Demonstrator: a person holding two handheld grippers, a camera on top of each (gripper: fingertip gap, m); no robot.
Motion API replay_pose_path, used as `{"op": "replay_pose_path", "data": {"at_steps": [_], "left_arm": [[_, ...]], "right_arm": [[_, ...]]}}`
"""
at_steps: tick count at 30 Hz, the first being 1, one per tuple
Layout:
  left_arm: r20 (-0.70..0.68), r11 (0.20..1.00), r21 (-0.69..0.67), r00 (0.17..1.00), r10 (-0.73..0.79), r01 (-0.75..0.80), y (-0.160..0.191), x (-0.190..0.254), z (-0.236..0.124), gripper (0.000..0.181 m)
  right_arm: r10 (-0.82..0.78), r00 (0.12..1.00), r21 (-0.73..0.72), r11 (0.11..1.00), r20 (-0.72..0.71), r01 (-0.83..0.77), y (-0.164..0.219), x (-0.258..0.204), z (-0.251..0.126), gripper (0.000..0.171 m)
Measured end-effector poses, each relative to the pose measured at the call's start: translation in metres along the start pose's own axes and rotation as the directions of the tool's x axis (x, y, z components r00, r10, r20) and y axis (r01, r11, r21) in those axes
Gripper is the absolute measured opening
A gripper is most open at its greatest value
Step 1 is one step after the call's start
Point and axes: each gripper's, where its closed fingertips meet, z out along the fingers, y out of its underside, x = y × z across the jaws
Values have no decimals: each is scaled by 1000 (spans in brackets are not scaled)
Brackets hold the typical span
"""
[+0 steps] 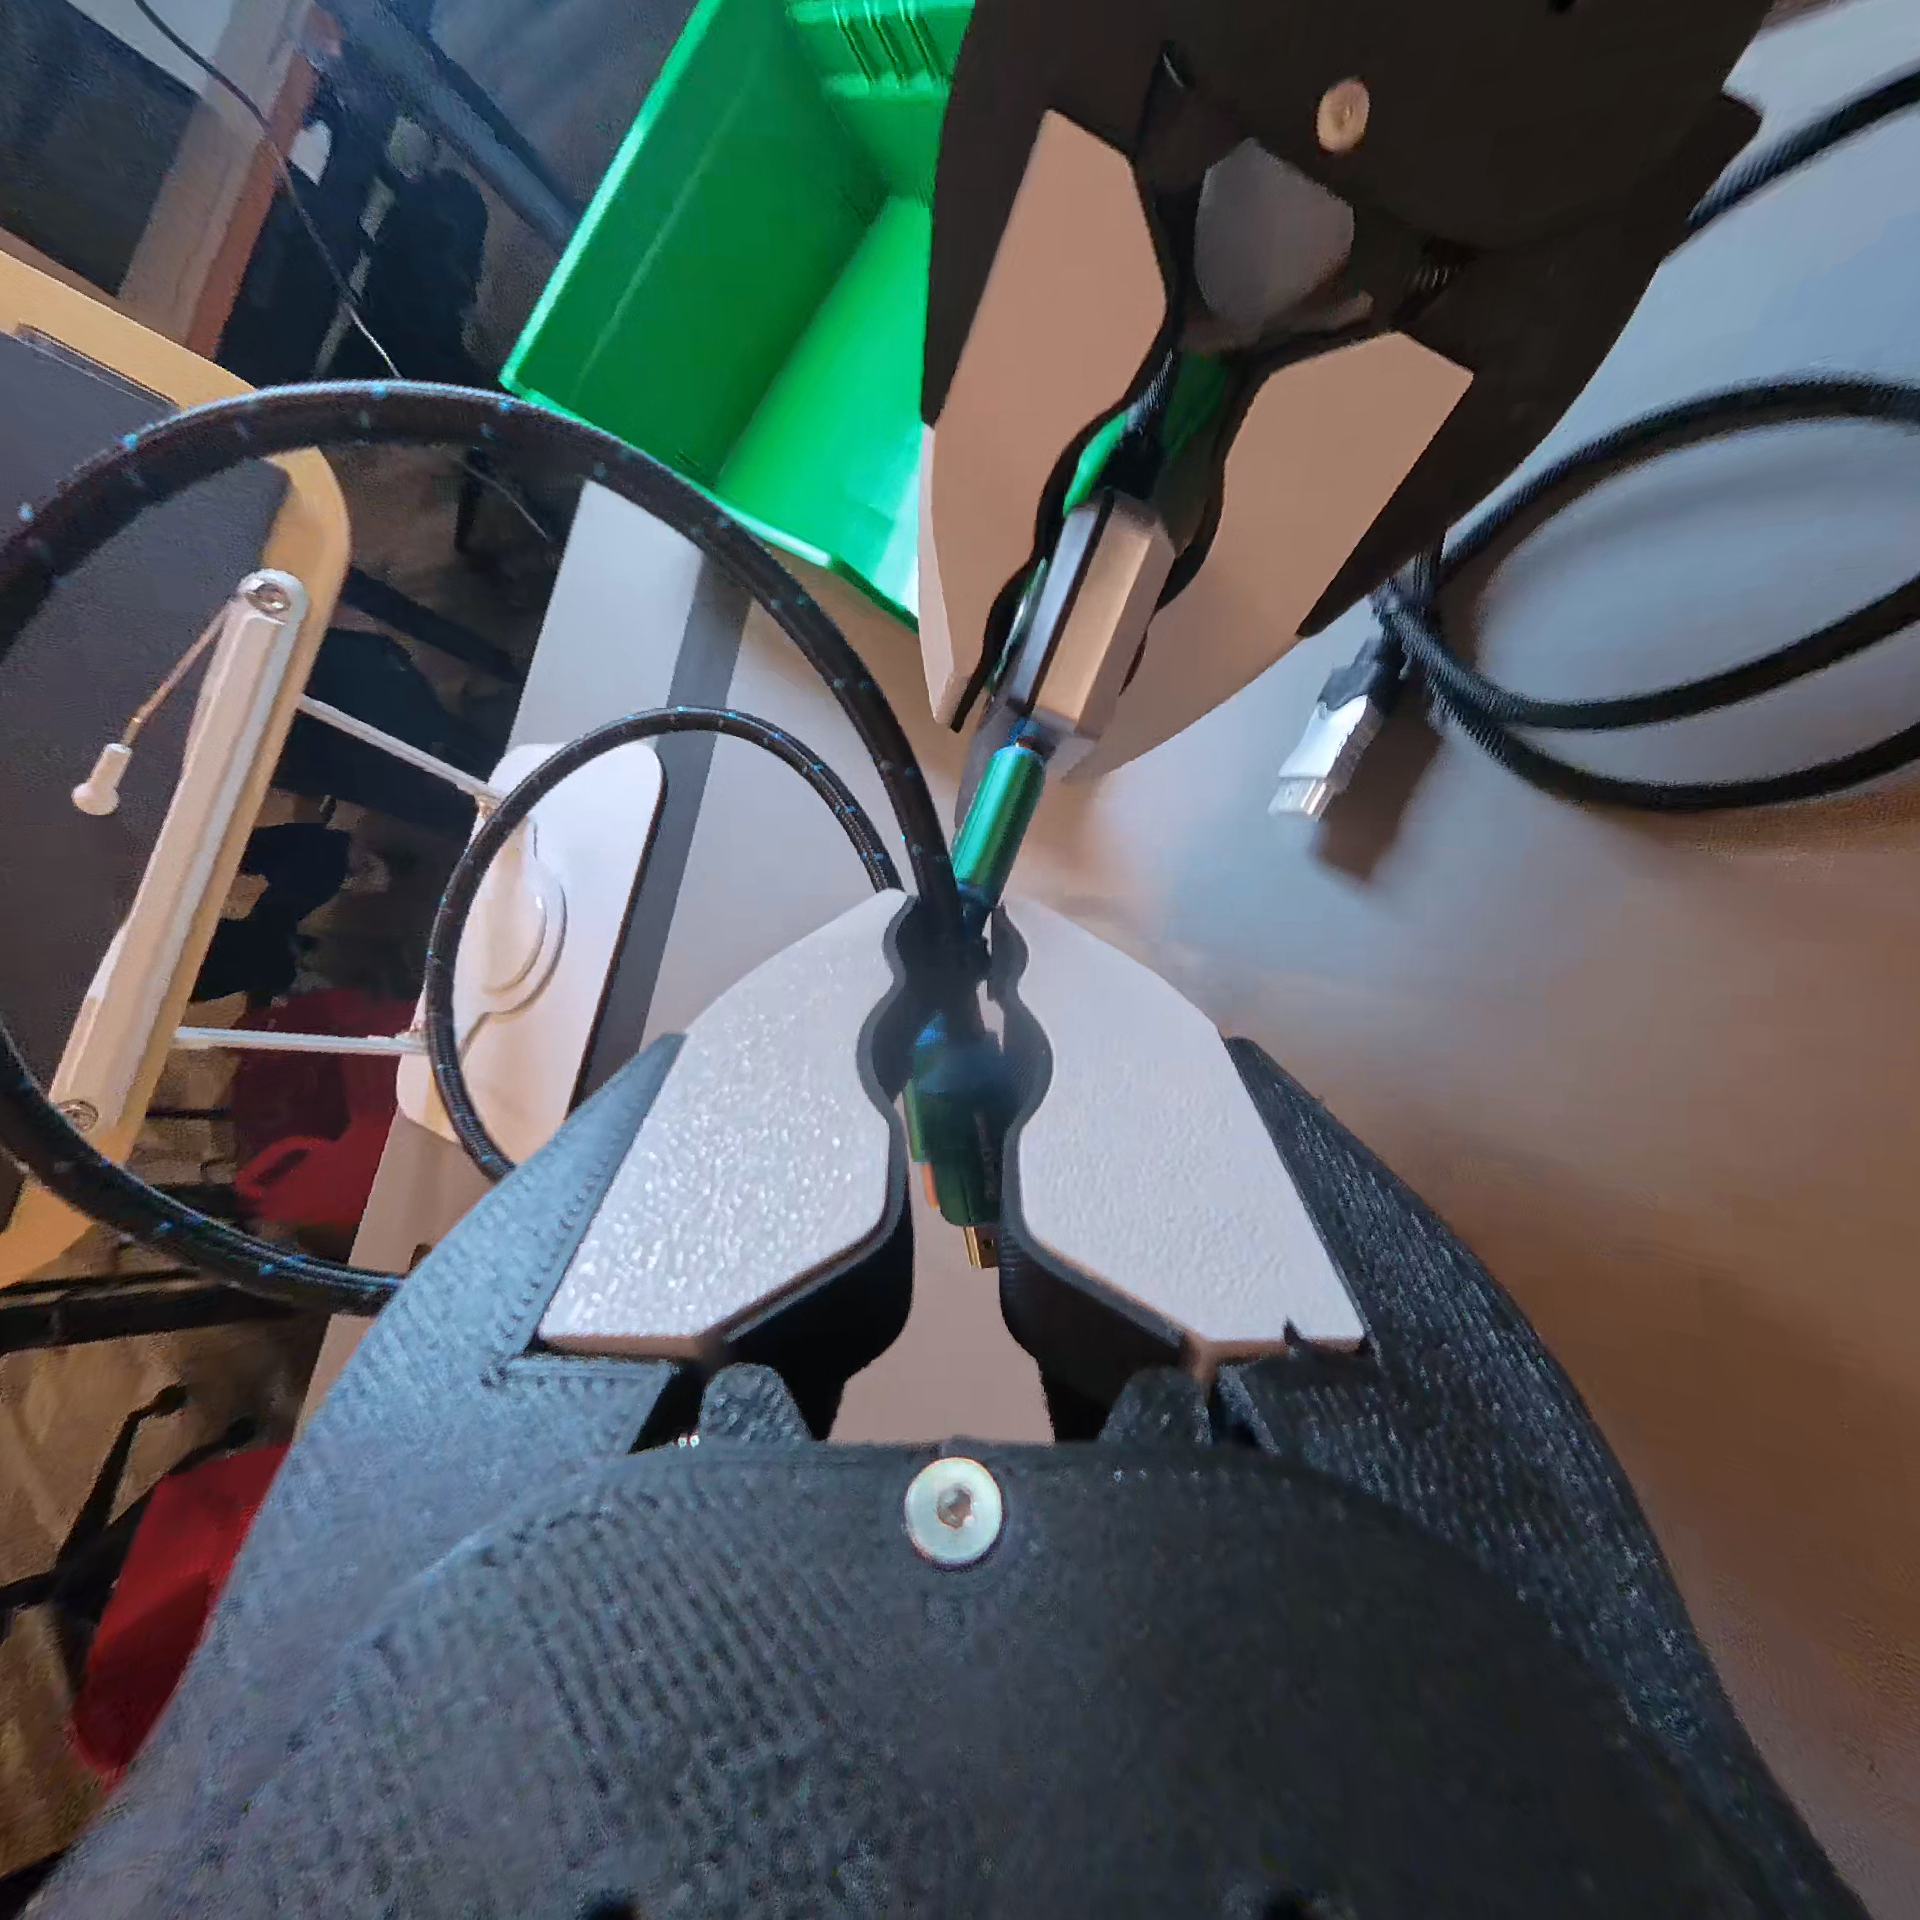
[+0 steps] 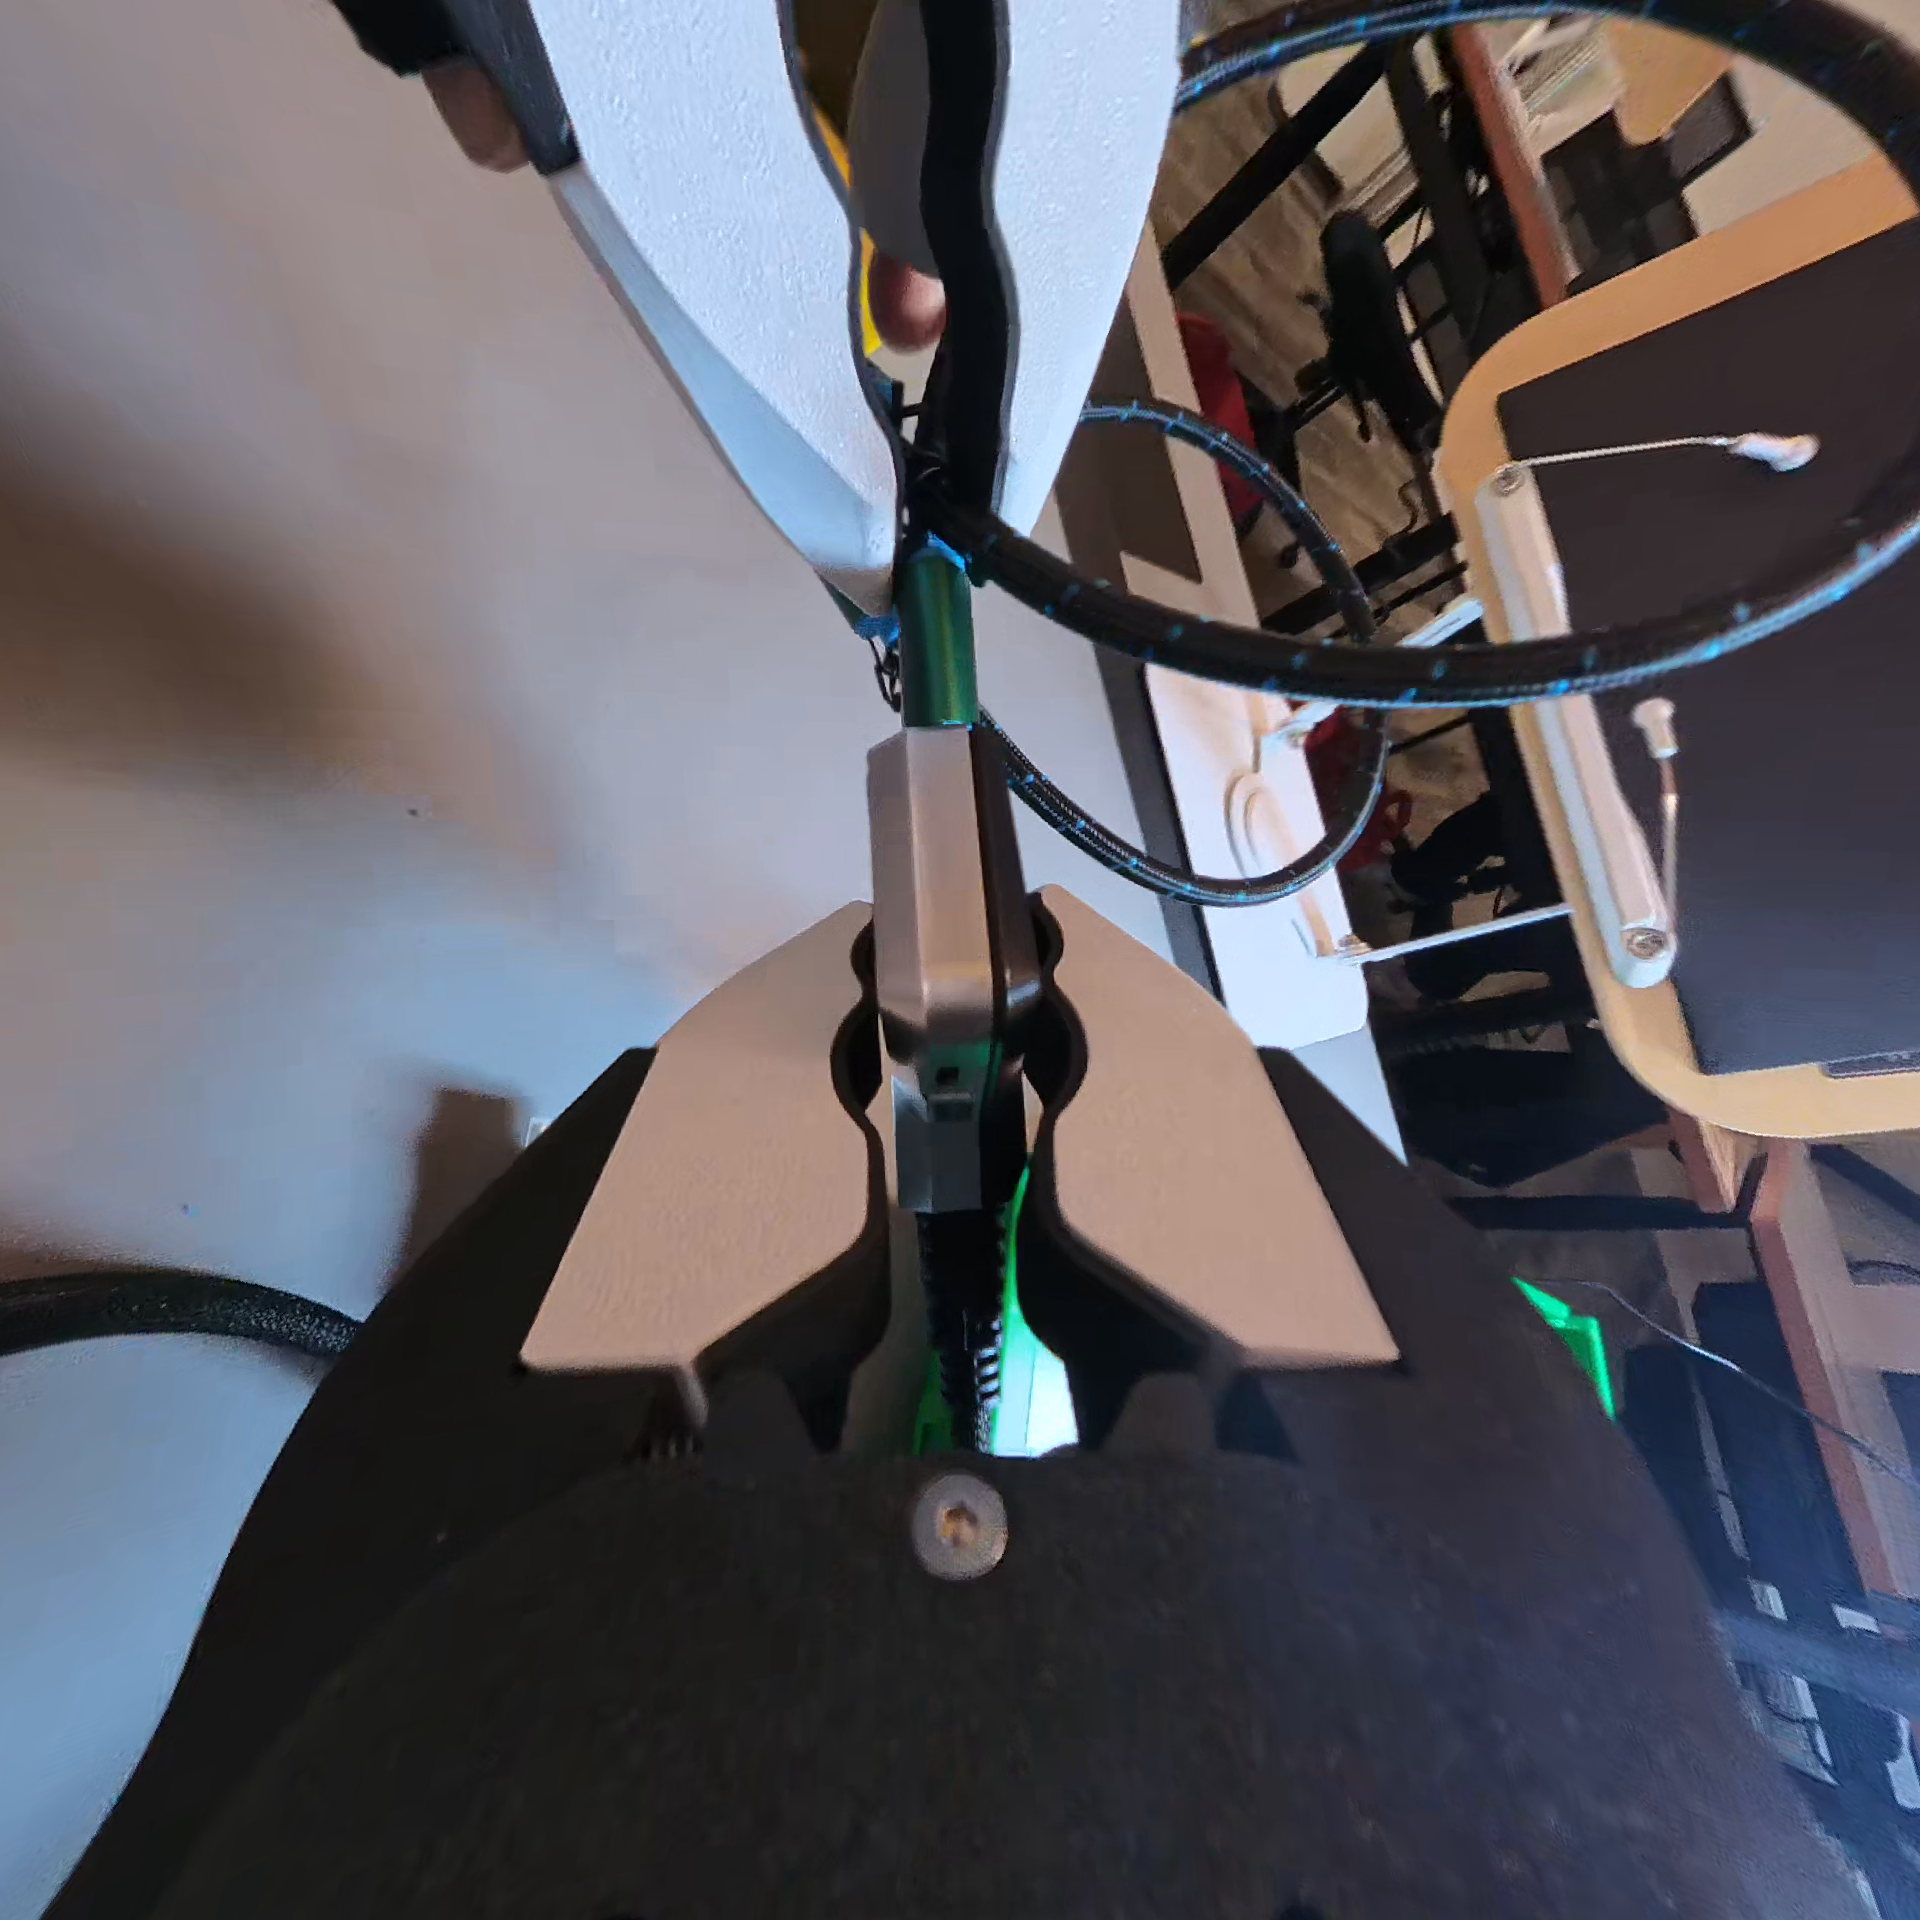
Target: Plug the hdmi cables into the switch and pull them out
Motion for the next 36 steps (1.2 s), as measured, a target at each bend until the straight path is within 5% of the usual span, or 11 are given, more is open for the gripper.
{"op": "replay_pose_path", "data": {"at_steps": [4,14,19,24,26,31,36], "left_arm": [[13,992,113,998,-67,65,-18,-12,-20,27],[-12,960,244,990,-139,138,-25,-27,-35,29],[-92,929,300,976,-197,216,-26,-22,-22,40],[-409,688,559,875,-258,464,-76,-2,-41,52],[-449,641,614,872,-197,461,-84,2,-56,24],[-367,797,514,921,-130,317,-57,0,-52,21],[-357,861,460,933,-45,217,-40,8,-50,21]], "right_arm": [[58,997,56,997,-56,-55,-1,20,-14,23],[265,956,309,926,-128,-215,-16,64,-58,22],[421,907,562,742,35,-366,-51,71,-83,22],[414,835,680,495,363,-541,-107,43,-91,22],[402,832,652,520,383,-552,-113,34,-81,26],[402,882,589,661,246,-465,-96,46,-82,35],[256,948,338,889,189,-307,-67,21,-67,41]]}}
